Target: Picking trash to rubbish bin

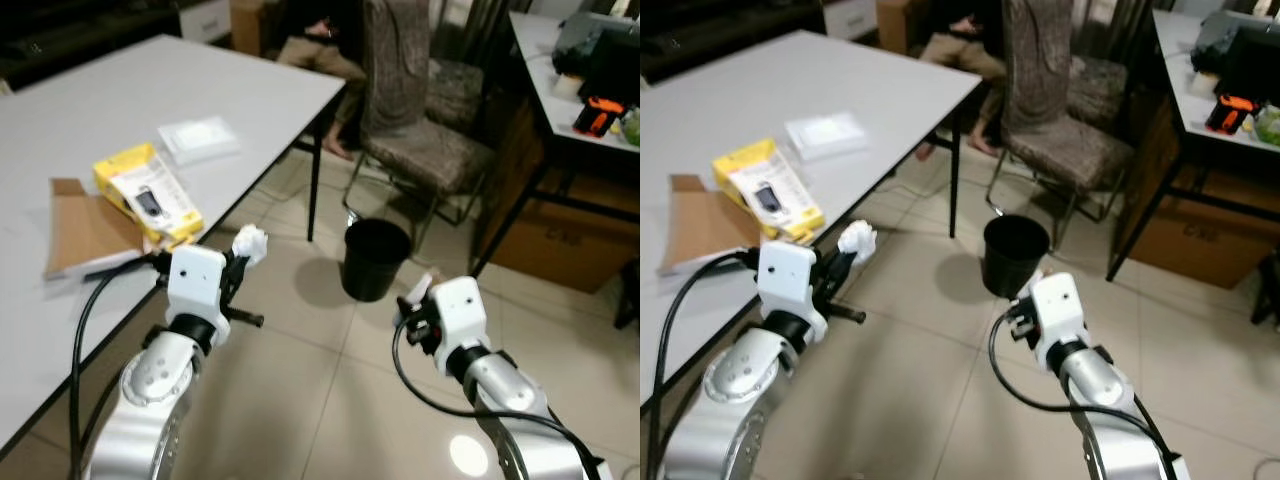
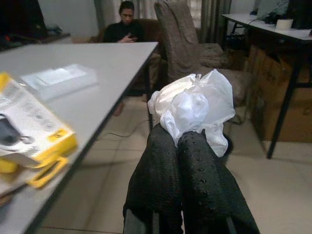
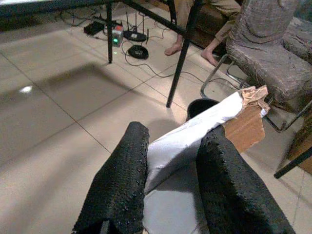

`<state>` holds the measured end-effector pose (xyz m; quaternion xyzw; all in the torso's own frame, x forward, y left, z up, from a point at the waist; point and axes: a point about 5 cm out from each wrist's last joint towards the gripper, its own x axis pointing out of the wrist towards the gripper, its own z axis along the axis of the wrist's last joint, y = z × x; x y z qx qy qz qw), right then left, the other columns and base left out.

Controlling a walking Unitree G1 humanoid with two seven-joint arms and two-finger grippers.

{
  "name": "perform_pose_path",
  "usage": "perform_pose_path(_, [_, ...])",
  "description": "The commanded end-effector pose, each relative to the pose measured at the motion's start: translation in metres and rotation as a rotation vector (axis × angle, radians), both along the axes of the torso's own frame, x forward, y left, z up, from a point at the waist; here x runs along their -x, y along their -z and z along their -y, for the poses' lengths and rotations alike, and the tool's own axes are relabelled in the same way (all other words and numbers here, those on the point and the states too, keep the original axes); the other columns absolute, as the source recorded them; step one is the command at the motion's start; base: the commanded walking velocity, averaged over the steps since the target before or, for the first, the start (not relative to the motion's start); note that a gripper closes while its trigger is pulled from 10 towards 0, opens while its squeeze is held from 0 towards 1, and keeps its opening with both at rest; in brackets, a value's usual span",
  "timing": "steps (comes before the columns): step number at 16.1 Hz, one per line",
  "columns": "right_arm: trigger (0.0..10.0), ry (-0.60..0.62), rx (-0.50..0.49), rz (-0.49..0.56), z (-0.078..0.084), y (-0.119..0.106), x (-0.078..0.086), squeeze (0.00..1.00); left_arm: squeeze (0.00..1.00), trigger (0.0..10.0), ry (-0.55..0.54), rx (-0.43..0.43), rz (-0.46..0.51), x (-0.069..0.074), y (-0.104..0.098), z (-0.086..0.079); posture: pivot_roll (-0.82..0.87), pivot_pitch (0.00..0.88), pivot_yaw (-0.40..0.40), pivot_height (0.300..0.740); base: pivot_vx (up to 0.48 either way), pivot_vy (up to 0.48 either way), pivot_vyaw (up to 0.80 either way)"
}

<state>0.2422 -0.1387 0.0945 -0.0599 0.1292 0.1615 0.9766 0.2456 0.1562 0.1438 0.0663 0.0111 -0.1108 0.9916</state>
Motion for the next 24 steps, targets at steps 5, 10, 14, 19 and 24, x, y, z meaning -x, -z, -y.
perform_pose_path(5, [10.0, 0.068, -0.013, -0.056, 0.008, 0.020, 0.004, 0.00, 0.00, 10.0, 0.048, -0.052, -0.034, 0.001, 0.022, -0.002, 0.05, 0.051, -0.082, 0.740, 0.000, 0.000, -0.80])
perform_pose_path(10, [10.0, 0.060, -0.037, -0.074, 0.009, 0.026, 0.009, 0.00, 0.00, 10.0, 0.049, -0.058, -0.053, 0.002, 0.034, -0.001, 0.05, 0.048, -0.079, 0.740, 0.231, 0.000, -0.72])
perform_pose_path(14, [10.0, 0.009, -0.014, -0.063, 0.003, 0.026, 0.006, 0.00, 0.00, 10.0, 0.033, -0.063, -0.059, 0.002, 0.039, -0.003, 0.05, 0.043, -0.075, 0.740, 0.324, 0.000, 0.00])
perform_pose_path(19, [10.0, 0.026, 0.074, -0.018, 0.003, 0.032, -0.002, 0.00, 0.00, 10.0, 0.007, -0.055, -0.069, 0.003, 0.046, -0.006, 0.05, 0.038, -0.081, 0.740, 0.338, 0.000, 0.00])
perform_pose_path(24, [10.0, 0.010, 0.052, -0.031, 0.000, 0.039, -0.005, 0.00, 0.00, 10.0, -0.003, -0.059, -0.083, 0.003, 0.051, -0.006, 0.05, 0.035, -0.079, 0.740, 0.345, 0.000, 0.00])
